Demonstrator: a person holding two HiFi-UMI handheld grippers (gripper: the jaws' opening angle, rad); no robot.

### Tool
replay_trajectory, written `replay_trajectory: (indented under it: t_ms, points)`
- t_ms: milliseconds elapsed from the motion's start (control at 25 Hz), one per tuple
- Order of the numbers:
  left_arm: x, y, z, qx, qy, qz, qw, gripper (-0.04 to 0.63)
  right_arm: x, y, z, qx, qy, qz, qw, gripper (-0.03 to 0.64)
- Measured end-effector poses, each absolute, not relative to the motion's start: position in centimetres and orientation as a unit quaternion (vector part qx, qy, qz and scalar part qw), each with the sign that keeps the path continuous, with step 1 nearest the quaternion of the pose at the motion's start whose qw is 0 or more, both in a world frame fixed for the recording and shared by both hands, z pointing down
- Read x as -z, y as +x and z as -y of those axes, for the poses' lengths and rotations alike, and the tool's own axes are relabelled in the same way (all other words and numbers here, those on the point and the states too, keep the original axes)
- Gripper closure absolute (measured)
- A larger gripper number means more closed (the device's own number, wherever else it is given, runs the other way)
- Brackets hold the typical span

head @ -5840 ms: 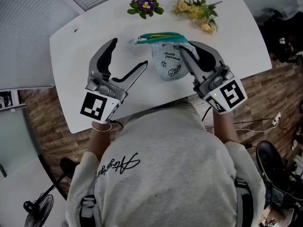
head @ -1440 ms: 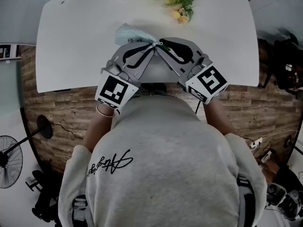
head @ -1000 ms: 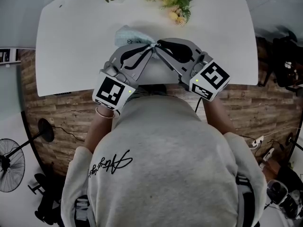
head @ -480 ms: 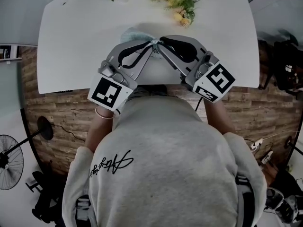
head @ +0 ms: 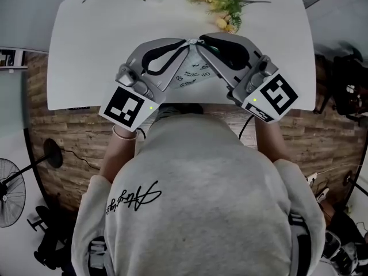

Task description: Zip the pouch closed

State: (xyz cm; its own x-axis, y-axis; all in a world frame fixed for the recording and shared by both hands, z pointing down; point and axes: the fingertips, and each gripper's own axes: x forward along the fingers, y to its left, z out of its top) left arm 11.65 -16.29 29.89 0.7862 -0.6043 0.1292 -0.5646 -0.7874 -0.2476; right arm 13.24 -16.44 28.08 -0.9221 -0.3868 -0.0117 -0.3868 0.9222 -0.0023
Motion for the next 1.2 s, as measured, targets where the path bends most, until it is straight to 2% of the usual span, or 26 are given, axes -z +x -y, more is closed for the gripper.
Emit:
replay_trajectory:
  t_ms: [240,440,720,960,1200]
  points:
    - [-34.4,11.2,15.4,0.145,-0.940,-0.291,0.100,0.574,-33.1,12.9,16.0,0.086,-0.163,-0.982,0.031,0.572]
    - [-33.9,11.1,14.8,0.154,-0.941,-0.281,0.106,0.574,-33.1,13.1,15.6,0.099,-0.134,-0.983,0.073,0.572]
    - [-32.6,11.0,13.5,0.161,-0.946,-0.256,0.117,0.577,-32.1,13.5,14.5,0.077,-0.107,-0.988,0.084,0.572]
    - [-33.1,10.7,13.7,0.187,-0.922,-0.302,0.158,0.577,-32.1,12.7,14.8,0.097,-0.163,-0.980,0.058,0.558]
    - [-34.5,10.1,14.0,0.214,-0.910,-0.314,0.163,0.577,-33.3,12.0,15.7,0.195,-0.196,-0.956,0.097,0.557]
